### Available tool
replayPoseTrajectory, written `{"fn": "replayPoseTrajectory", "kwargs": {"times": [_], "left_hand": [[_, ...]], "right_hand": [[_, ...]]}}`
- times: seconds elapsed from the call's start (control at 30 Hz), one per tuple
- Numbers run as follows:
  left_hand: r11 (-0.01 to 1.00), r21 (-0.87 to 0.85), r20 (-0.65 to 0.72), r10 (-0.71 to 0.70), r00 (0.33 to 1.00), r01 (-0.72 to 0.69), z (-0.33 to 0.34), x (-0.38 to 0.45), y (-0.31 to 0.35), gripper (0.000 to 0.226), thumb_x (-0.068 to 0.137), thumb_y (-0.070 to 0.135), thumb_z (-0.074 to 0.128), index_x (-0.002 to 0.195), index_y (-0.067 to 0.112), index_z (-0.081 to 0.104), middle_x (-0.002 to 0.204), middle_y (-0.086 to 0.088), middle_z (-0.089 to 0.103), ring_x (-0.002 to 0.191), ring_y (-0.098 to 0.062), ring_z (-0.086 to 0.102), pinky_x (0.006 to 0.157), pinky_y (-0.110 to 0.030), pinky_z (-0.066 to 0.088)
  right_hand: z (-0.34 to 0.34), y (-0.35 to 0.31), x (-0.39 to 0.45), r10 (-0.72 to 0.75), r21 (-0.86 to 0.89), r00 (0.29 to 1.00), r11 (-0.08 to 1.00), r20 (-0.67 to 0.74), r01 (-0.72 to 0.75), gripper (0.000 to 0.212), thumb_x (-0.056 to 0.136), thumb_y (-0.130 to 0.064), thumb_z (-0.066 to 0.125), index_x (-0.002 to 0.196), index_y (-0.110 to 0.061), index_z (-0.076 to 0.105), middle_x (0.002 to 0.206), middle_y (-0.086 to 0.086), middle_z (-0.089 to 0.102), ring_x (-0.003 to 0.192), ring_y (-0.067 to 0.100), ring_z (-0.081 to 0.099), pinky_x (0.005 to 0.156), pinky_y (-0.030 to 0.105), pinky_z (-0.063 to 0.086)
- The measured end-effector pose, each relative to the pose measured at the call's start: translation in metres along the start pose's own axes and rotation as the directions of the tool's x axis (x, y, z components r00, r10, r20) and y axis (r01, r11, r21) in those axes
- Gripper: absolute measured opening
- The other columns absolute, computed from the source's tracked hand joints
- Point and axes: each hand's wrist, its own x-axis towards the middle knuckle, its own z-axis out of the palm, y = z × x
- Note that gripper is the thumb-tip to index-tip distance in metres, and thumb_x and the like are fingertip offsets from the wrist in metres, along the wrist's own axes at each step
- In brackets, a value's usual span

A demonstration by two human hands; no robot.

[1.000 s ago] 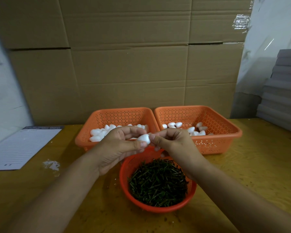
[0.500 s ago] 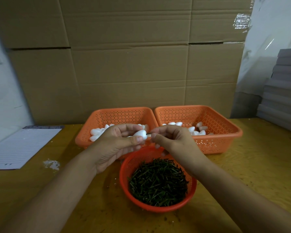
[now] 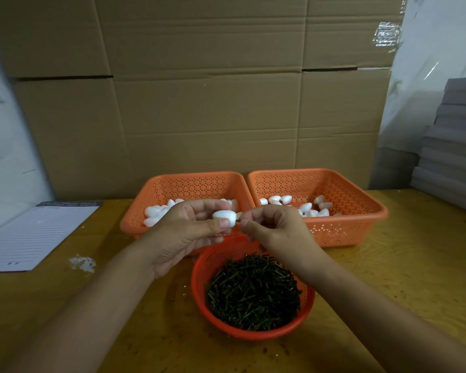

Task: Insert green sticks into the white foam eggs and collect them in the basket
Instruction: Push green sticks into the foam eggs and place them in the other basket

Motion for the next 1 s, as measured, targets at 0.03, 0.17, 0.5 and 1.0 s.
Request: {"fn": "replayPoseTrajectory", "kwargs": {"times": [0.03,0.17,0.5,1.0], "left_hand": [[1.000,0.004,-0.003,0.005,1.000,-0.005,0.000,0.000,0.001,0.039,0.071,0.018,0.083,0.109,0.017,0.074,0.112,-0.011,0.075,0.098,-0.018,0.073,0.076,-0.025,0.058],[0.999,0.022,-0.002,0.027,1.000,-0.027,0.001,-0.001,0.002,0.043,0.069,0.022,0.084,0.110,0.020,0.073,0.115,-0.006,0.075,0.098,-0.014,0.072,0.075,-0.024,0.059],[0.985,0.139,-0.018,0.105,0.994,-0.101,0.011,-0.002,0.000,0.034,0.069,0.029,0.083,0.103,0.027,0.075,0.111,-0.004,0.075,0.098,-0.019,0.072,0.083,-0.027,0.058],[0.971,0.184,-0.026,0.162,0.986,-0.154,0.009,0.001,-0.003,0.045,0.075,0.033,0.078,0.117,0.019,0.070,0.113,-0.004,0.075,0.100,-0.018,0.072,0.076,-0.023,0.057]], "right_hand": [[0.000,0.001,0.000,-0.001,-0.009,1.000,1.000,0.004,0.001,0.009,0.092,-0.007,0.069,0.085,-0.010,0.073,0.061,-0.004,0.065,0.052,-0.001,0.055,0.051,0.015,0.043],[0.003,0.003,-0.001,-0.011,-0.045,1.000,0.999,0.011,0.011,0.010,0.091,-0.009,0.071,0.083,-0.013,0.074,0.063,-0.007,0.066,0.056,0.001,0.057,0.054,0.016,0.044],[0.011,0.005,-0.005,0.042,-0.009,0.997,0.999,0.064,-0.041,0.013,0.093,-0.011,0.069,0.082,-0.005,0.072,0.062,-0.003,0.063,0.057,0.009,0.056,0.050,0.020,0.047],[0.007,-0.006,-0.006,0.052,0.005,0.998,0.999,0.031,-0.052,0.018,0.094,-0.012,0.067,0.080,-0.003,0.073,0.068,0.013,0.068,0.059,0.014,0.058,0.054,0.027,0.047]]}}
